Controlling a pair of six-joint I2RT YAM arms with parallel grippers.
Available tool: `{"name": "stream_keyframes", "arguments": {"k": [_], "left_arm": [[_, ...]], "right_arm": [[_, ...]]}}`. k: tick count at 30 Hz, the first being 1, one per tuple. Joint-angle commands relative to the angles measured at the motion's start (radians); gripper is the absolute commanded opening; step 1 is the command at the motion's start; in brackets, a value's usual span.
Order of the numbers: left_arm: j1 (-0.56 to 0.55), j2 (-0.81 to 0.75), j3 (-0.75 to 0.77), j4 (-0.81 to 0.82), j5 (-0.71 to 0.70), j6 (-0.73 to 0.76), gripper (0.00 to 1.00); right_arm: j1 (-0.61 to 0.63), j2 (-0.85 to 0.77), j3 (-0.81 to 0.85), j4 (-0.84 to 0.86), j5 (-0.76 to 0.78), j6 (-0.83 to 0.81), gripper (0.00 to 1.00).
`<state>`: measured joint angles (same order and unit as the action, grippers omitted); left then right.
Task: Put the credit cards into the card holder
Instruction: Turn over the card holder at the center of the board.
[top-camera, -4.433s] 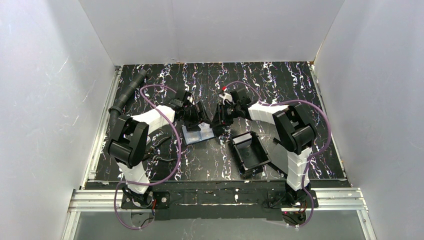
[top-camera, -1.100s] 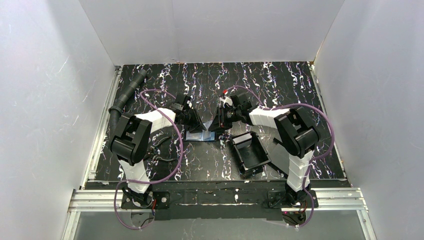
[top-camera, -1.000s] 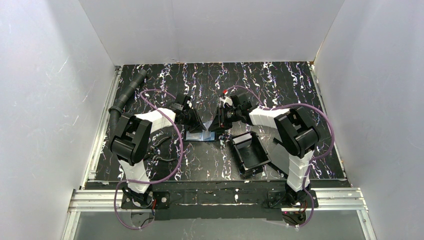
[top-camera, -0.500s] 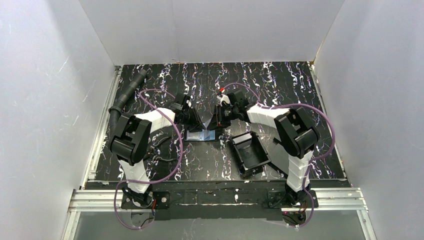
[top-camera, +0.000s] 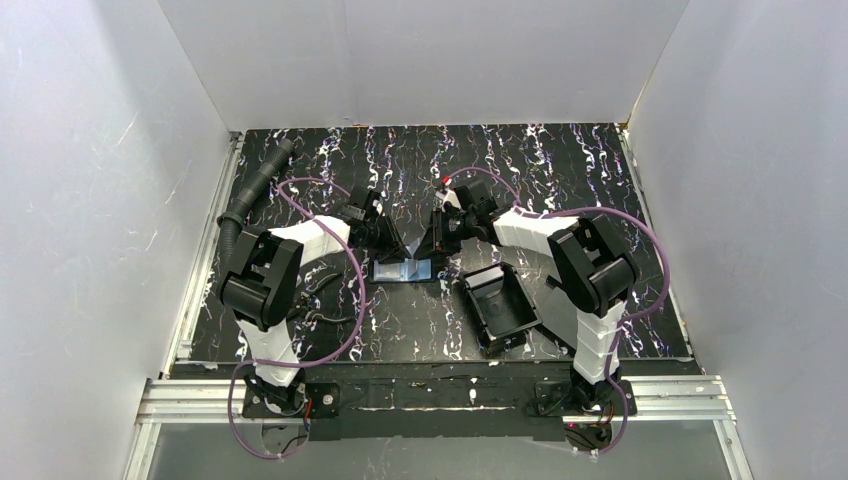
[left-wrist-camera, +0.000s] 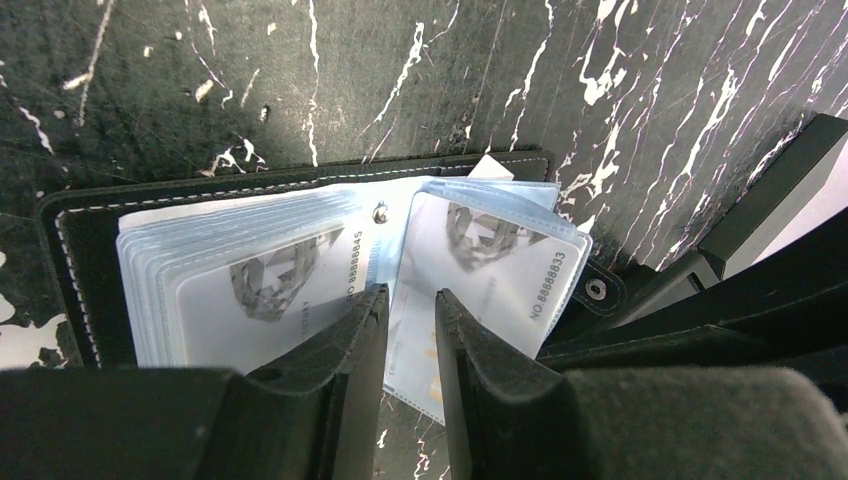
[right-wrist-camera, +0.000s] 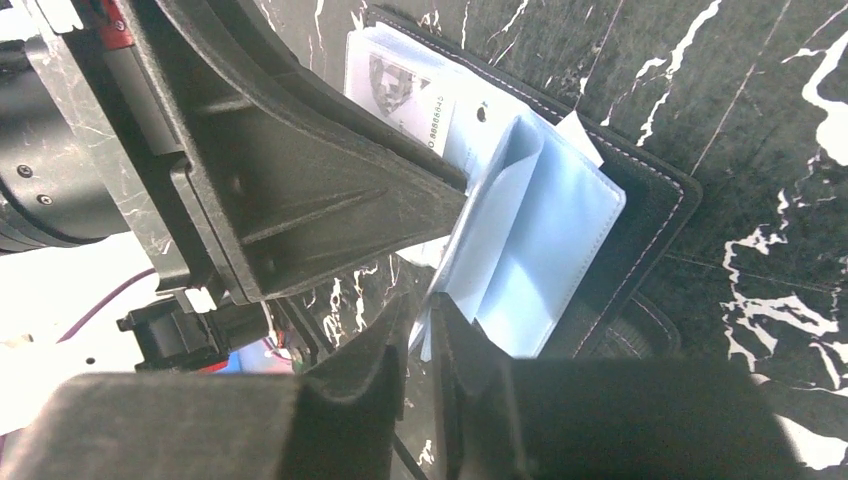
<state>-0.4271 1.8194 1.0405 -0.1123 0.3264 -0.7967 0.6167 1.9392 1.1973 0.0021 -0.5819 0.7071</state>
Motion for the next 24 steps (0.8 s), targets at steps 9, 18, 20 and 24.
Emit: {"name": "stream_keyframes", "arguments": {"k": [9,18,20,24], "left_arm": [[0.001,-0.095,0.009,-0.085,0.018,0.019,0.28],[0.067,-0.181,0.008,-0.181,0.101,0.081,0.38],[0.07,-0.158,0.015,-0.197,0.138,0.094,0.37],[0.071,-0.138,0.01,-0.216,0.102,0.101,0.28]], "right_arm": [[0.017,0.014,0.068,0.004,0.017,-0.047,0.01],[0.017,0.026,0.14,-0.164,0.048,-0.171,0.01],[0.022,0.029,0.147,-0.162,0.048,-0.173,0.01],[0.034,0.036,0.17,-0.167,0.053,-0.168,0.05]]}}
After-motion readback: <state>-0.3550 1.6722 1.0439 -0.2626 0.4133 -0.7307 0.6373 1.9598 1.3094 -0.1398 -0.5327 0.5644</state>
